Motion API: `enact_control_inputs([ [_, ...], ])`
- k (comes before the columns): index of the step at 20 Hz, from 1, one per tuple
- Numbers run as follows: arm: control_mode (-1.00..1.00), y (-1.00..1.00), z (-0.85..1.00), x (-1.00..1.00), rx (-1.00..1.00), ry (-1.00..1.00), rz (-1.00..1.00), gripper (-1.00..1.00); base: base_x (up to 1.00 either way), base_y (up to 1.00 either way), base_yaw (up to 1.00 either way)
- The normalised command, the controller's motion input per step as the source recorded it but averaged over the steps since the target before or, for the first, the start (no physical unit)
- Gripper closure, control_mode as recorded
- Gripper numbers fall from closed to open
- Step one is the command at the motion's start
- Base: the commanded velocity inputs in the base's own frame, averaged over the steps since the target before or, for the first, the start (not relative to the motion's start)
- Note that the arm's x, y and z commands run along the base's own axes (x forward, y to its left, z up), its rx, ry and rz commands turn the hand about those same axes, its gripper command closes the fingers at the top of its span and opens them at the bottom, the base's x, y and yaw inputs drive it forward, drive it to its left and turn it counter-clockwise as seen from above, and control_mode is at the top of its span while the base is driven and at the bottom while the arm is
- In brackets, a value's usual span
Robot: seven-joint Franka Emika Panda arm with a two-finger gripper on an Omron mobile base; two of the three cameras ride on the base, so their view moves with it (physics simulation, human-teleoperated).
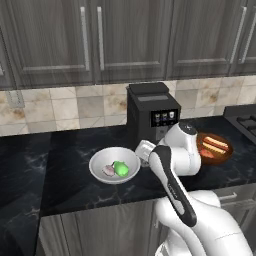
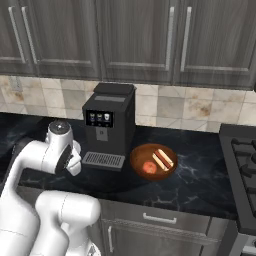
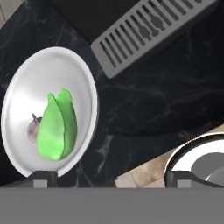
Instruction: Place the bowl containing the garlic and corn in the microwave. Close the microwave door and press the start button to microwave the meal.
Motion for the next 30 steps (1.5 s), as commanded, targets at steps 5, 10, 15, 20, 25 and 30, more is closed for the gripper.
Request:
enact_control_inputs([
  [5, -1.0, 0.07, -0.42, 0.45, 0.01, 0.13, 0.0, -1.0, 0.0, 0.0, 0.0],
  [10, -1.0, 0.13, -0.34, 0.46, 0.0, 0.12, 0.0, -1.0, 0.0, 0.0, 0.0],
  [15, -1.0, 0.15, -0.33, 0.39, 0.0, 0.07, 0.0, -1.0, 0.0, 0.0, 0.0],
  [20, -1.0, 0.02, -0.39, 0.31, 0.02, 0.0, 0.0, -1.0, 0.0, 0.0, 0.0],
  [25, -1.0, 0.0, -0.37, 0.27, 0.03, 0.0, 0.0, -1.0, 0.0, 0.0, 0.0],
  [30, -1.0, 0.12, -0.3, 0.28, 0.0, 0.0, 0.0, -1.0, 0.0, 0.0, 0.0],
])
